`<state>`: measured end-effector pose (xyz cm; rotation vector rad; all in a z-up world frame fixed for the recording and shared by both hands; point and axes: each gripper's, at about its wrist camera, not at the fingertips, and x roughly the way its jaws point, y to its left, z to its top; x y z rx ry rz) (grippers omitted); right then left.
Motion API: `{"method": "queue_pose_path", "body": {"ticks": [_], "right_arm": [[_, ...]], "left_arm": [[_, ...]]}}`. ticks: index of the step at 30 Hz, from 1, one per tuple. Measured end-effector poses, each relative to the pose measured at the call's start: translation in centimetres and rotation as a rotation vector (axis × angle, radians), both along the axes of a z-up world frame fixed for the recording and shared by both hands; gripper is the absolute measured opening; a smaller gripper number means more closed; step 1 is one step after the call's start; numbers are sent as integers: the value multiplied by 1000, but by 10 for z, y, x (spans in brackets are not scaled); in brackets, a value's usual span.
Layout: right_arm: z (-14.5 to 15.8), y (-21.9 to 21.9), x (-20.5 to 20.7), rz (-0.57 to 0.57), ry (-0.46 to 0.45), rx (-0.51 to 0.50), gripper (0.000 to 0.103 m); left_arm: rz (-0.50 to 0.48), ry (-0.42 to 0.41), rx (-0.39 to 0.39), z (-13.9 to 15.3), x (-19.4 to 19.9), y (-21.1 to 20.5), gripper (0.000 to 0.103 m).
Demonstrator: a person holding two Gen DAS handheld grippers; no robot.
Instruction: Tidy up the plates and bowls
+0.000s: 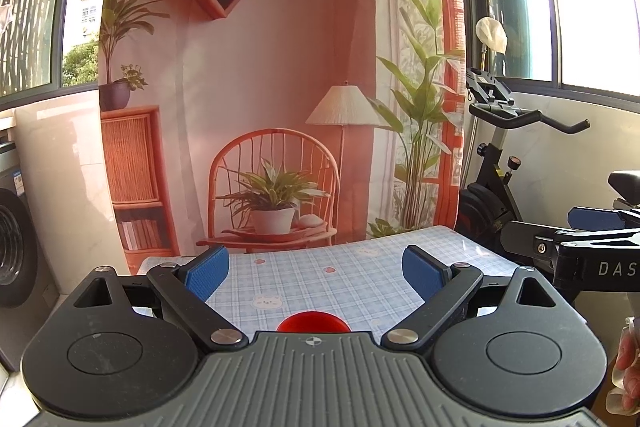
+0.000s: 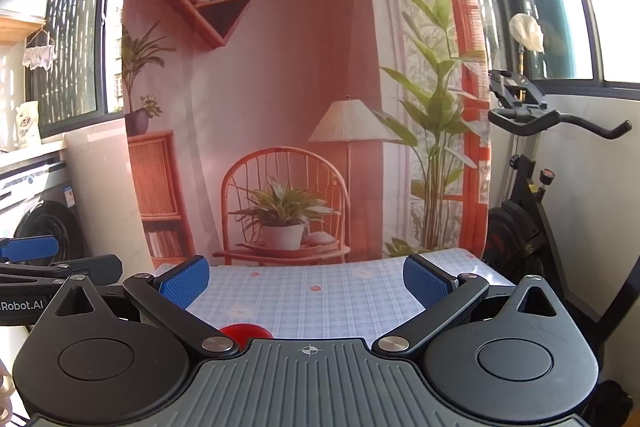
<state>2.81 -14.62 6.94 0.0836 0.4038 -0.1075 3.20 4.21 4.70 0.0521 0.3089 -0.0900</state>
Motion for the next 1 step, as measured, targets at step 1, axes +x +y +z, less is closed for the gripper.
{"method": "queue_pose_path", "body": {"ticks": [1], "right_arm": [[0, 0, 0, 1, -1, -2, 103]], "left_arm": [[0, 8, -3, -1, 1, 1, 95]]}}
